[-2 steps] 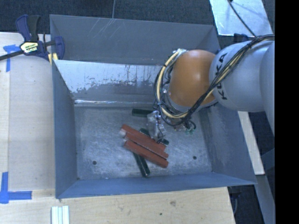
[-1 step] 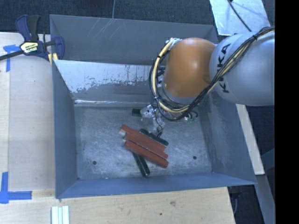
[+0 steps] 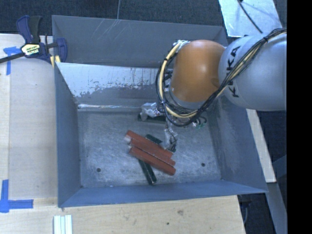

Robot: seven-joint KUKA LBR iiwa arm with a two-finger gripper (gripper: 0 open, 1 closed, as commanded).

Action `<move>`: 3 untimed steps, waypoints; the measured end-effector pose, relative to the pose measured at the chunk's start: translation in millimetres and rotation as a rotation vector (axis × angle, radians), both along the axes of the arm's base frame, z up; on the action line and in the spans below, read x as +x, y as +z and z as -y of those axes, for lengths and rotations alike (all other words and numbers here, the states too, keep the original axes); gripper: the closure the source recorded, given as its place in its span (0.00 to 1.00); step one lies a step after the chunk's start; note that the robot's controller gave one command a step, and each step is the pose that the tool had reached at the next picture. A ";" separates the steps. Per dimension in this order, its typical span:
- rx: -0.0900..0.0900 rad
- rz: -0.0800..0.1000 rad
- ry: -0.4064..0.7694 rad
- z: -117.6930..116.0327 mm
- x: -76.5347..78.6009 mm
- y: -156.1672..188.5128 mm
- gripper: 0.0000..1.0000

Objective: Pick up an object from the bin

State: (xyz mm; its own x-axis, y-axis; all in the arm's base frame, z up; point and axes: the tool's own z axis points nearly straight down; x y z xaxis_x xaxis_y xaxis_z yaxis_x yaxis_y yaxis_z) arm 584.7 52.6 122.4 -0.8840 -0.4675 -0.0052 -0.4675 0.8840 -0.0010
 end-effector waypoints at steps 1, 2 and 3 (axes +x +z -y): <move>-0.001 0.002 0.265 -19.7 -28.3 -50.9 0.00; -0.001 0.008 0.262 -19.7 -26.2 -48.5 1.00; -0.002 -0.002 0.411 -40.4 15.5 -43.5 1.00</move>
Offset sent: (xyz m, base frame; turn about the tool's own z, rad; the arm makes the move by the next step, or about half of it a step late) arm -0.0304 0.0199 -0.0524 -0.2678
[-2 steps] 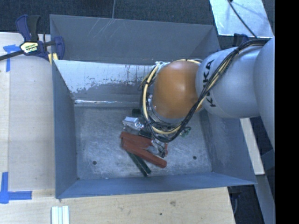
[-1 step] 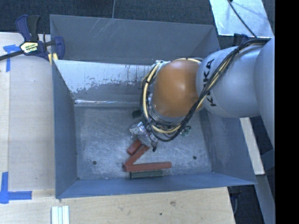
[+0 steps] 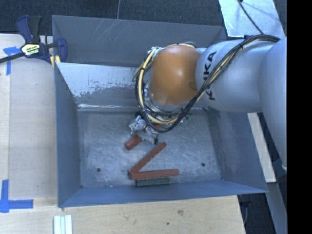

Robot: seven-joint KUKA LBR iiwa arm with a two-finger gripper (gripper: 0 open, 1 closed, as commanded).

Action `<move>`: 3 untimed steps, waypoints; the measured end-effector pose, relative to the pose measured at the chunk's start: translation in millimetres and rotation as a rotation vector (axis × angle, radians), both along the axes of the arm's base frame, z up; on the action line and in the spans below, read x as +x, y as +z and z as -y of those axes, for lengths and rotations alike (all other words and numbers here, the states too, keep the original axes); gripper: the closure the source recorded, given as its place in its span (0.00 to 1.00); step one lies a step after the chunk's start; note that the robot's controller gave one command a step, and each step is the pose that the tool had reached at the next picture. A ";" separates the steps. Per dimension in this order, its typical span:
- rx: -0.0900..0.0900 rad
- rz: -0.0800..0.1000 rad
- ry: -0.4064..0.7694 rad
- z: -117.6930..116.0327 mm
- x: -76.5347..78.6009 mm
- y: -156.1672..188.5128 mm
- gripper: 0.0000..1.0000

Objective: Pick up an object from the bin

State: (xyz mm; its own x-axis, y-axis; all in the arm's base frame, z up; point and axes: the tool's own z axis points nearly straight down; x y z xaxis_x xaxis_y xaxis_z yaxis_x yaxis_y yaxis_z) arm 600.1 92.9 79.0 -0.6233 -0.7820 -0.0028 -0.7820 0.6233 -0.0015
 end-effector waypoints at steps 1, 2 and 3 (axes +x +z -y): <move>0.001 0.011 -0.021 5.9 30.5 108.7 1.00; 0.001 0.000 -0.022 5.8 27.9 103.2 0.00; -0.003 -0.006 0.160 0.5 -8.6 -11.0 0.00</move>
Offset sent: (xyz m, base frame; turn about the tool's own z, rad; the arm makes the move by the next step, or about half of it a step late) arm 0.0270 -0.0055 0.1025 0.0155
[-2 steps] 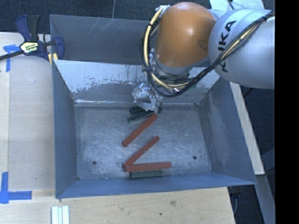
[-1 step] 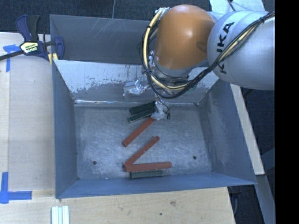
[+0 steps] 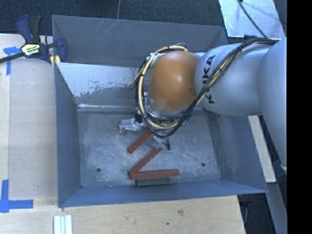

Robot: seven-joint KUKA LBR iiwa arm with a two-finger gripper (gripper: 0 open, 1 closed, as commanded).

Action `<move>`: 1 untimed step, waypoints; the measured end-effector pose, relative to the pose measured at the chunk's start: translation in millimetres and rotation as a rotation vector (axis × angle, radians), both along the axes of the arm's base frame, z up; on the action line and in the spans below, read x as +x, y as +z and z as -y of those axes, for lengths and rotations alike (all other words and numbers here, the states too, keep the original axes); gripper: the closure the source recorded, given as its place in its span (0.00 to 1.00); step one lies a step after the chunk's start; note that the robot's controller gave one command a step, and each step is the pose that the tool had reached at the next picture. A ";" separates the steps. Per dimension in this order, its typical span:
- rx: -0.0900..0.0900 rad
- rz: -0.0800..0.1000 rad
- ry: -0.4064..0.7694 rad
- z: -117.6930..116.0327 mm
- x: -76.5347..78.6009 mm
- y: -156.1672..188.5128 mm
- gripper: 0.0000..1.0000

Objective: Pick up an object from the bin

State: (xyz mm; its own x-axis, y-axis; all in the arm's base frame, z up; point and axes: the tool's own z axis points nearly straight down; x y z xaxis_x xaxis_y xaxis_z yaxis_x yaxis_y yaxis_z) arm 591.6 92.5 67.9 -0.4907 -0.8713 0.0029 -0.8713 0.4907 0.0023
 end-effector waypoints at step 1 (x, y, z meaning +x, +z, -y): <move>0.005 0.006 -0.005 -1.4 1.8 3.5 1.00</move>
Offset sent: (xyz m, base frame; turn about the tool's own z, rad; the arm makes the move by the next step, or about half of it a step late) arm 0.0000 0.0000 0.0000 0.0000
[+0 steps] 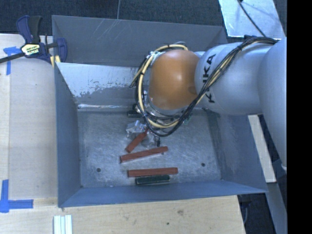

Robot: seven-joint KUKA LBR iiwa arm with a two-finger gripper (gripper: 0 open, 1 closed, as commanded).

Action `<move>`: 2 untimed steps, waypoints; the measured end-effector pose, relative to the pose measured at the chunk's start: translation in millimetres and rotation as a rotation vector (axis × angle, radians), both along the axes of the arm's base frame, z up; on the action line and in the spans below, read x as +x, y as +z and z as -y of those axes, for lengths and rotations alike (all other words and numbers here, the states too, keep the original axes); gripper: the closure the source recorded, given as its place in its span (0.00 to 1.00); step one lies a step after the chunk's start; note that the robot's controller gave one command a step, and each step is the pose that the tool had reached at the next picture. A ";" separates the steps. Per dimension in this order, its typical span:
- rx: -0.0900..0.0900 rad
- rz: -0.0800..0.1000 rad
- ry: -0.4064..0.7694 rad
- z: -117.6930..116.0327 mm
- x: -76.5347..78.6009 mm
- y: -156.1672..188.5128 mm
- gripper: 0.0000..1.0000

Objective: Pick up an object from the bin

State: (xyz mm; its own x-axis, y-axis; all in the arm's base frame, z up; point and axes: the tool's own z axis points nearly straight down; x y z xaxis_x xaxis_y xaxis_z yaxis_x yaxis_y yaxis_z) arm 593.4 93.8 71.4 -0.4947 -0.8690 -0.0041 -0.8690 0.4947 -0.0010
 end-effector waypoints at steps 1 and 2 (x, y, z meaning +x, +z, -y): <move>0.003 0.009 0.001 -62.1 8.4 113.5 1.00; 0.001 0.008 0.223 -86.9 17.2 193.7 1.00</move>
Offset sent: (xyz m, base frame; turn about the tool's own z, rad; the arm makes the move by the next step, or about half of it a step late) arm 0.0060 0.0590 0.1076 0.0019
